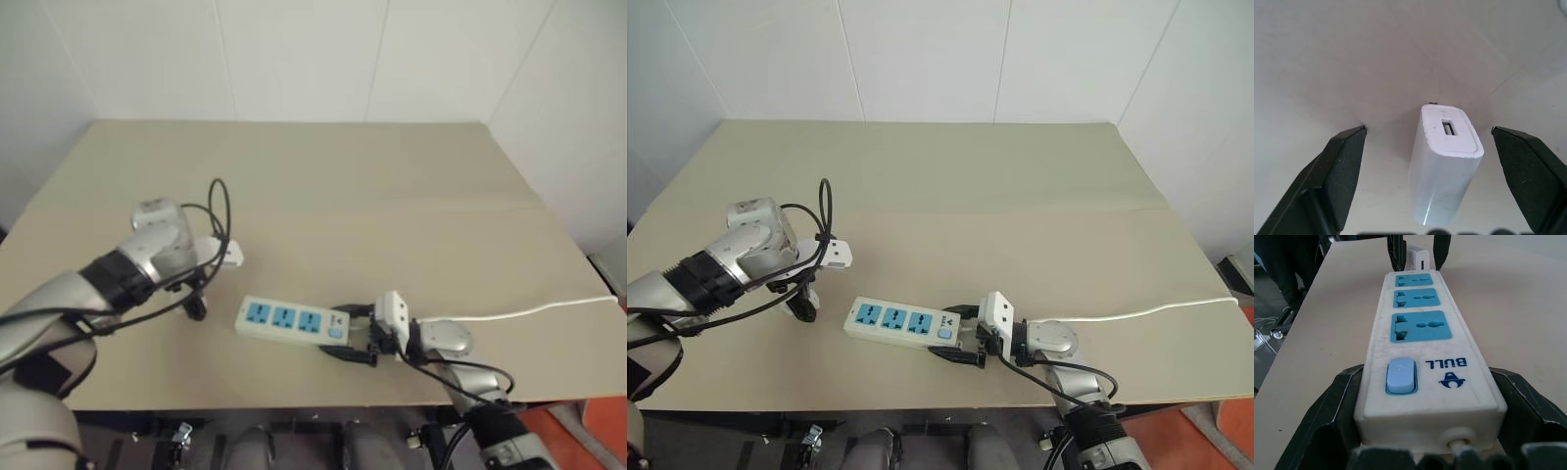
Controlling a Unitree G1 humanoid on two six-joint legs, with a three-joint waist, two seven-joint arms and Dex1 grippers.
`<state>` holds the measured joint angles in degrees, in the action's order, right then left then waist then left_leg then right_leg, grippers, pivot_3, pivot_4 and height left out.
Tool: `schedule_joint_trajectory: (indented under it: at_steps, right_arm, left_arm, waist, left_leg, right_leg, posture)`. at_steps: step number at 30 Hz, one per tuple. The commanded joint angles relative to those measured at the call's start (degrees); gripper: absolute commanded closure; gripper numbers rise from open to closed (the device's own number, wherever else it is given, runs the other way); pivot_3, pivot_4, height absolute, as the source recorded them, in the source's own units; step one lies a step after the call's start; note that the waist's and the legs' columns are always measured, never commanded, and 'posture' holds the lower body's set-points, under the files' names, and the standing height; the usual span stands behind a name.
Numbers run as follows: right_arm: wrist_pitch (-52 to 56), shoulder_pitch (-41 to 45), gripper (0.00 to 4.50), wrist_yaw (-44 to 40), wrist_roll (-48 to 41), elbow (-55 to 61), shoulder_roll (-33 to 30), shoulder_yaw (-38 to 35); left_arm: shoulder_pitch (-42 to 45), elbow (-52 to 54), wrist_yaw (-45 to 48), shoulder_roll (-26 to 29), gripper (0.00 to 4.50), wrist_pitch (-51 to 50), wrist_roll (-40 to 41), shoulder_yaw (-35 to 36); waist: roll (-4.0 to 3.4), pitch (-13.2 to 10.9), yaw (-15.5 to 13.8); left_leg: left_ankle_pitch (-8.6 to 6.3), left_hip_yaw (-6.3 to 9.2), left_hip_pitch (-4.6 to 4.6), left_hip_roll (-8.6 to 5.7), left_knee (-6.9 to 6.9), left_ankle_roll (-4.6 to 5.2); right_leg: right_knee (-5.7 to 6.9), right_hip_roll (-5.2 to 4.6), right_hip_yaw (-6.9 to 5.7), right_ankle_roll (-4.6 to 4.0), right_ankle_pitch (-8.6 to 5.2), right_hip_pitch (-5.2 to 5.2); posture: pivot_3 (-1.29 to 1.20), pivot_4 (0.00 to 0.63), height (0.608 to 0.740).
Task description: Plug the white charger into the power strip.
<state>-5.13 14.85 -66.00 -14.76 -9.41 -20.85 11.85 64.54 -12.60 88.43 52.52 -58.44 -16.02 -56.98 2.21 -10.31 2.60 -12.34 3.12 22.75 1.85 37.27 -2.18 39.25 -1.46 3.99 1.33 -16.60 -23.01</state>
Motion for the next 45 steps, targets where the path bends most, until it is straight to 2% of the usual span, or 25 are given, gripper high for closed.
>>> schedule_joint_trajectory:
  at_steps: [1, 14, 18, 25, 27, 28, 31, 36, 38, 40, 42, 44, 45]
  right_arm:
    - [1.09, -1.24, 1.08, 0.17, 0.14, 0.72, -0.06, 1.05]
    - [1.7, -1.7, 1.08, 0.7, 0.05, 1.46, -0.25, 0.84]
    - [1.83, -1.62, 1.08, 0.92, 0.06, 1.53, -0.16, 0.86]
    - [1.81, -1.41, 1.08, 1.26, 0.11, 1.29, 0.08, 1.0]
    - [1.75, -1.35, 1.08, 1.31, 0.11, 1.17, 0.15, 1.02]
    - [1.73, -1.28, 1.08, 1.34, 0.12, 1.09, 0.22, 1.04]
    - [1.7, -1.3, 1.08, 1.27, 0.04, 1.01, 0.32, 1.09]
    - [1.14, -1.03, 1.08, 0.45, 0.02, 0.62, 0.31, 1.31]
    - [0.96, -0.47, 1.08, -0.26, -0.16, 0.19, 0.32, 1.36]
    - [0.82, 0.17, 1.08, -1.52, -0.62, -0.5, 0.21, 1.34]
    - [1.18, 0.98, 1.08, -3.92, -1.24, -1.53, -0.42, 1.44]
    - [1.4, 2.24, 1.08, -6.59, -1.71, -2.88, -1.09, 1.58]
    - [1.34, 3.09, 1.08, -8.19, -2.05, -3.72, -1.43, 1.6]
  left_arm:
    - [-1.11, 1.26, -0.11, 0.43, 0.03, 2.27, -0.91, 2.6]
    - [-3.73, 1.45, 0.51, -0.58, 0.03, 6.18, -2.69, 6.55]
    - [-4.31, 1.81, 1.47, -0.39, 0.91, 7.39, -3.08, 7.41]
    - [-4.73, 1.83, 2.06, -0.64, 3.1, 7.93, -4.22, 8.52]
    - [-4.87, 2.3, 2.23, -0.76, 3.48, 7.48, -4.16, 9.11]
    - [-4.96, 2.41, 1.9, -1.0, 3.47, 7.1, -3.83, 9.85]
    - [-5.0, 1.82, -1.08, -3.45, 3.47, 4.35, -0.76, 15.67]
    - [-6.33, 0.18, -14.53, -11.5, 3.47, 6.02, 9.38, 37.65]
    - [-8.38, 2.26, -29.38, -19.16, 3.47, 13.84, 14.16, 52.5]
    - [-9.96, 5.31, -43.92, -26.96, 3.47, 21.84, 17.16, 63.77]
    - [-9.24, 6.36, -44.79, -28.83, 3.47, 21.72, 20.32, 66.62]
    - [-7.65, 6.51, -39.99, -28.61, 3.47, 15.96, 26.67, 67.66]
    - [-8.36, 8.0, -38.42, -29.36, 3.47, 16.36, 30.03, 68.56]
  waist:
    - [0.0, 0.0, -0.01]
    - [-0.02, 0.01, -0.03]
    - [-0.02, 0.01, 0.01]
    - [-0.02, 0.01, 0.04]
    - [-0.02, 0.01, 0.04]
    - [-0.02, 0.01, 0.04]
    - [-0.02, 0.01, -0.04]
    - [-0.01, 0.01, 0.1]
    - [-0.02, 0.01, 0.18]
    - [-0.02, 0.02, -0.03]
    - [0.03, 0.04, 0.14]
    - [0.02, 0.04, 0.33]
    - [0.02, 0.04, 0.26]
  left_leg:
    - [0.0, 0.0, -0.01, 0.0, 0.0, 0.0]
    - [0.0, 0.0, -0.01, 0.0, 0.02, 0.0]
    - [0.0, -0.01, -0.02, 0.0, 0.02, 0.0]
    - [0.0, -0.01, -0.01, 0.0, 0.02, 0.01]
    - [0.0, -0.01, -0.01, 0.0, 0.02, 0.01]
    - [0.0, -0.01, -0.01, 0.0, 0.02, 0.01]
    - [0.0, 0.0, -0.01, 0.0, 0.03, 0.01]
    - [0.0, 0.05, 0.09, 0.02, 0.17, 0.02]
    - [-0.03, 0.04, 0.09, 0.04, 0.2, 0.06]
    - [-0.08, 0.03, 0.09, 0.07, 0.3, 0.14]
    - [-0.19, -0.02, 0.19, 0.09, 0.54, 0.3]
    - [-0.19, -0.13, 0.14, 0.01, 0.55, 0.3]
    - [-0.19, -0.11, 0.14, -0.02, 0.55, 0.3]
  right_leg:
    - [0.0, 0.0, 0.0, 0.0, 0.0, 0.0]
    - [0.03, 0.0, 0.0, 0.0, 0.0, 0.01]
    - [0.03, 0.0, 0.0, -0.01, 0.0, 0.01]
    - [0.03, 0.0, 0.0, -0.01, 0.0, 0.01]
    - [0.03, 0.01, 0.0, -0.01, 0.0, 0.01]
    - [0.03, 0.01, 0.01, -0.01, 0.0, 0.0]
    - [0.03, 0.0, 0.0, -0.01, 0.0, 0.01]
    - [0.09, 0.0, -0.03, -0.01, 0.01, -0.03]
    - [0.08, -0.01, -0.01, -0.02, 0.01, -0.04]
    - [0.1, -0.08, -0.02, -0.04, 0.03, -0.03]
    - [0.15, -0.09, -0.01, -0.05, 0.04, -0.05]
    - [0.22, -0.13, 0.12, -0.07, 0.07, -0.05]
    - [0.24, -0.12, 0.1, -0.07, 0.07, -0.05]
  posture:
    - [0.0, 0.15, 0.74]
    - [0.0, 0.15, 0.74]
    - [0.0, 0.15, 0.74]
    - [0.0, 0.15, 0.74]
    - [0.0, 0.15, 0.74]
    - [0.0, 0.15, 0.74]
    - [0.0, 0.15, 0.74]
    - [0.0, 0.15, 0.74]
    - [0.0, 0.15, 0.74]
    - [0.0, 0.15, 0.74]
    - [0.0, 0.15, 0.74]
    - [0.0, 0.15, 0.74]
    - [0.0, 0.15, 0.74]
